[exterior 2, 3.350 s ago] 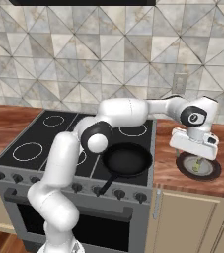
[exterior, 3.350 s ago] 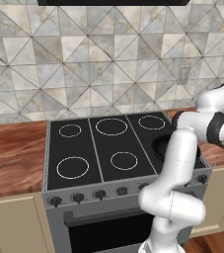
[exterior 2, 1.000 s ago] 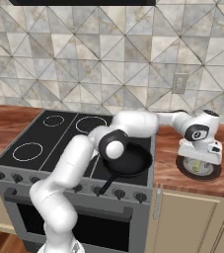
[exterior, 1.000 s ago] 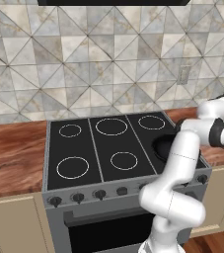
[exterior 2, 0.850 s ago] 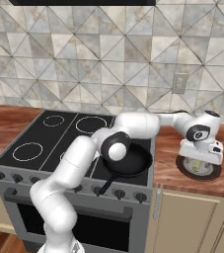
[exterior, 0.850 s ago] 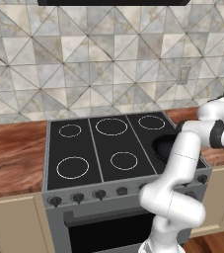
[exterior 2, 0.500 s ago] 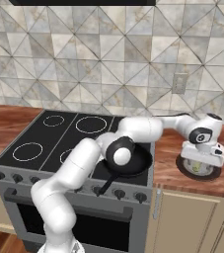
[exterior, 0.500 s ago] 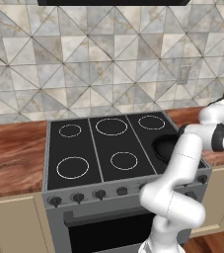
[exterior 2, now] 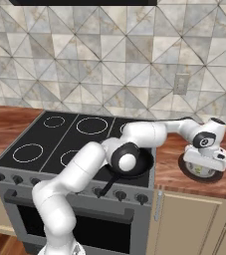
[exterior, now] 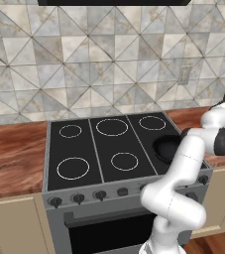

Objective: Pick up the butter stick and place it in the pan. Then turn on the burner for the pan.

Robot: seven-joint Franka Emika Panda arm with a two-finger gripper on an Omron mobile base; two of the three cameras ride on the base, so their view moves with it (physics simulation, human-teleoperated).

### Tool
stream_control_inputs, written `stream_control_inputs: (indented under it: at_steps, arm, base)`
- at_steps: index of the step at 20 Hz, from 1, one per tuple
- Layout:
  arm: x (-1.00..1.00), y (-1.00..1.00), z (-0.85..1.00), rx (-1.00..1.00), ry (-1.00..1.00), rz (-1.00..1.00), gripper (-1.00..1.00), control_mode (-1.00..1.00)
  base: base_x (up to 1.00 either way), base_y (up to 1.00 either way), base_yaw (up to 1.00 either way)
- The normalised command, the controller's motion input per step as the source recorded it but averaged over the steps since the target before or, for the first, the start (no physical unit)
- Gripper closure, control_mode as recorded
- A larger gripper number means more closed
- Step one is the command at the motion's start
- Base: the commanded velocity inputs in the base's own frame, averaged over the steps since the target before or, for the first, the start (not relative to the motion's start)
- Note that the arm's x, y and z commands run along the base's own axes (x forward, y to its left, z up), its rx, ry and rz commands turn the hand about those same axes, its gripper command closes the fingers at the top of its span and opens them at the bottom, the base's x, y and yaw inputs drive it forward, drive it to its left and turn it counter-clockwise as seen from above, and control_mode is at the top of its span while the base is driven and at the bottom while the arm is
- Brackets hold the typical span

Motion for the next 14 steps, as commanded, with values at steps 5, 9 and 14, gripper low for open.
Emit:
stream_control_inputs:
  at_steps: [5, 9, 14]
  arm:
    - [0.00, 0.00, -0.05, 0.00, 0.00, 0.00, -1.00, -1.00]
    - [0.00, 0.00, 0.00, 0.00, 0.00, 0.00, -1.00, -1.00]
    - [0.00, 0.00, 0.00, 0.00, 0.00, 0.00, -1.00, -1.00]
  base:
    - [0.00, 0.00, 0.00]
    - [0.00, 0.00, 0.00]
    - [0.00, 0.00, 0.00]
